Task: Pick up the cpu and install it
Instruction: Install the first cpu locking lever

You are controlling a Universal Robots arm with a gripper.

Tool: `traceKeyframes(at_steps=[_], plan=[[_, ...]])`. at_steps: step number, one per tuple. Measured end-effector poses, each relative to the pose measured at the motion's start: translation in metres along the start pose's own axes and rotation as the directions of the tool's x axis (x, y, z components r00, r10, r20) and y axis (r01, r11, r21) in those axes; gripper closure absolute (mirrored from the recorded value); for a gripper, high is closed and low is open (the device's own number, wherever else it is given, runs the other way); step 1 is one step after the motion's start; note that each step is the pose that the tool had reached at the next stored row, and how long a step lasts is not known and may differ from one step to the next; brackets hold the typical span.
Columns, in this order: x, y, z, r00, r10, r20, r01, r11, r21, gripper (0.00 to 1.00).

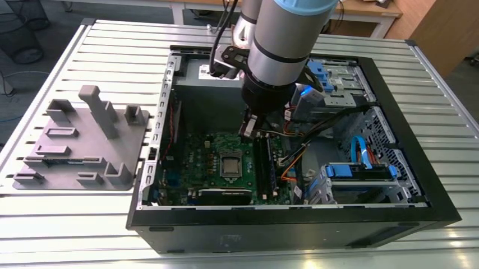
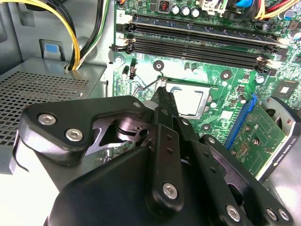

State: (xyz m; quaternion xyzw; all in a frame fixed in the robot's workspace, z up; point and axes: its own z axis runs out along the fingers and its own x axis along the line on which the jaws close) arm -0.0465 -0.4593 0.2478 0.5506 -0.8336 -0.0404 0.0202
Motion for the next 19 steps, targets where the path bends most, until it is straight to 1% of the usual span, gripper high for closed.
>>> traceKeyframes(at_steps=[3, 5, 10, 11, 14, 16, 19], plan=[[0.0000, 0.0001, -0.0006, 1.0000, 0.000, -0.0001, 0.000, 1.0000, 0.0000, 0.89], [0.0000, 0.0003, -0.0033, 1.0000, 0.000, 0.0017, 0.000, 1.0000, -0.0007, 0.89], [-0.0001, 0.0014, -0.0148, 1.0000, 0.000, 0.0040, 0.000, 1.0000, -0.0017, 0.89], [-0.0002, 0.0015, -0.0163, 1.0000, 0.000, 0.0048, 0.000, 1.0000, -0.0020, 0.89], [-0.0010, 0.0018, -0.0171, 1.0000, -0.001, 0.0084, 0.001, 1.0000, -0.0029, 0.89], [-0.0026, 0.0026, -0.0171, 1.0000, 0.000, 0.0094, 0.000, 1.0000, -0.0031, 0.89], [-0.0070, 0.0045, -0.0168, 0.9999, 0.003, 0.0098, -0.003, 1.0000, -0.0030, 0.89]])
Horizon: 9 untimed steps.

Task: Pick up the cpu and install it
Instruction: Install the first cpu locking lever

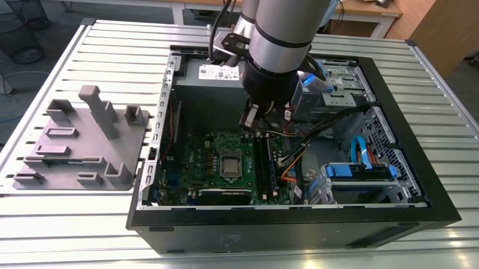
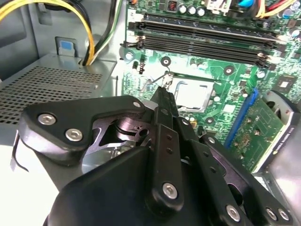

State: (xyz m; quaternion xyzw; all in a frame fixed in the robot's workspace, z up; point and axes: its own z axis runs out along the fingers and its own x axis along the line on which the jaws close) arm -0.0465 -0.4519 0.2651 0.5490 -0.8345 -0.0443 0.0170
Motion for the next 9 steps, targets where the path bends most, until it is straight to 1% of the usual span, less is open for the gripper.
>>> traceKeyframes(at_steps=[3, 5, 7, 9], plan=[[-0.0032, 0.0013, 0.0008, 0.9999, 0.012, 0.0013, -0.012, 0.9999, 0.0003, 0.89], [-0.0037, 0.0014, 0.0015, 0.9994, 0.034, 0.0033, -0.034, 0.9994, 0.0007, 0.89], [-0.0037, 0.0014, 0.0021, 0.9979, 0.065, 0.0058, -0.065, 0.9979, 0.0012, 0.89], [-0.0038, 0.0013, 0.0030, 0.9950, 0.100, 0.0094, -0.100, 0.9950, 0.0017, 0.89]])
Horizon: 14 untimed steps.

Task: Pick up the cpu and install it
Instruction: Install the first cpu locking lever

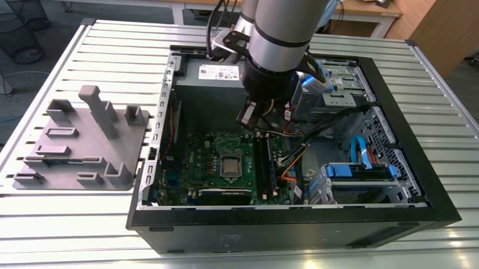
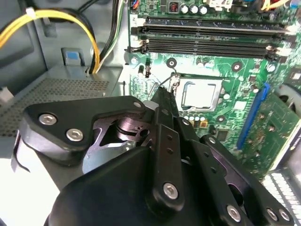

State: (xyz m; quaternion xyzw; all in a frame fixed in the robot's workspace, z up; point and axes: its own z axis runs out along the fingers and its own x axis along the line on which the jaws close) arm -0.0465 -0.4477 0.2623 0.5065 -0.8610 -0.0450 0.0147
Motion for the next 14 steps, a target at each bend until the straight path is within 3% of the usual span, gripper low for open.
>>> traceKeyframes(at_steps=[3, 9, 14], plan=[[-0.0002, 0.0001, 0.0008, 0.9990, 0.044, 0.0040, -0.044, 0.9990, 0.0008, 0.89], [-0.0002, 0.0002, 0.0008, 0.9989, 0.047, 0.0044, -0.047, 0.9989, 0.0009, 0.89], [0.0005, 0.0027, 0.0015, 0.9954, 0.095, 0.0089, -0.095, 0.9954, 0.0015, 0.89]])
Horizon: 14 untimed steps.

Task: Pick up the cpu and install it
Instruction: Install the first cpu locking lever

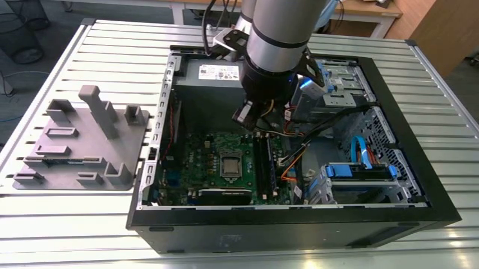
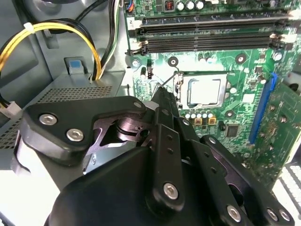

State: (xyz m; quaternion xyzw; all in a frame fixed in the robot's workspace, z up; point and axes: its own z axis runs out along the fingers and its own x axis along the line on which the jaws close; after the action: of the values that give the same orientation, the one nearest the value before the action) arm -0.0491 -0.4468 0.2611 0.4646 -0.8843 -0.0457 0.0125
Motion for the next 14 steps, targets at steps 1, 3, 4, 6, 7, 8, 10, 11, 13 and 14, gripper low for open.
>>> traceKeyframes(at_steps=[1, 3, 4, 6, 7, 8, 10, 11, 13, 14], plan=[[0.0002, 0.0010, 0.0002, 1.0000, 0.006, 0.0005, -0.006, 1.0000, 0.0001, 0.89], [0.0005, 0.0029, 0.0005, 0.9998, 0.018, 0.0016, -0.018, 0.9998, 0.0004, 0.89], [0.0004, 0.0040, 0.0008, 0.9997, 0.023, 0.0022, -0.023, 0.9997, 0.0004, 0.89], [-0.0003, 0.0061, 0.0016, 0.9995, 0.031, 0.0029, -0.031, 0.9995, 0.0006, 0.89], [-0.0012, 0.0071, 0.0022, 0.9994, 0.034, 0.0032, -0.034, 0.9994, 0.0007, 0.89], [-0.0026, 0.0080, 0.0028, 0.9993, 0.037, 0.0034, -0.037, 0.9993, 0.0007, 0.89], [-0.0053, 0.0098, 0.0042, 0.9991, 0.042, 0.0039, -0.042, 0.9991, 0.0008, 0.89], [-0.0065, 0.0106, 0.0050, 0.9989, 0.046, 0.0042, -0.046, 0.9990, 0.0009, 0.89], [-0.0088, 0.0121, 0.0069, 0.9986, 0.053, 0.0049, -0.053, 0.9986, 0.0010, 0.89], [-0.0094, 0.0124, 0.0080, 0.9985, 0.055, 0.0054, -0.055, 0.9985, 0.0010, 0.89]])
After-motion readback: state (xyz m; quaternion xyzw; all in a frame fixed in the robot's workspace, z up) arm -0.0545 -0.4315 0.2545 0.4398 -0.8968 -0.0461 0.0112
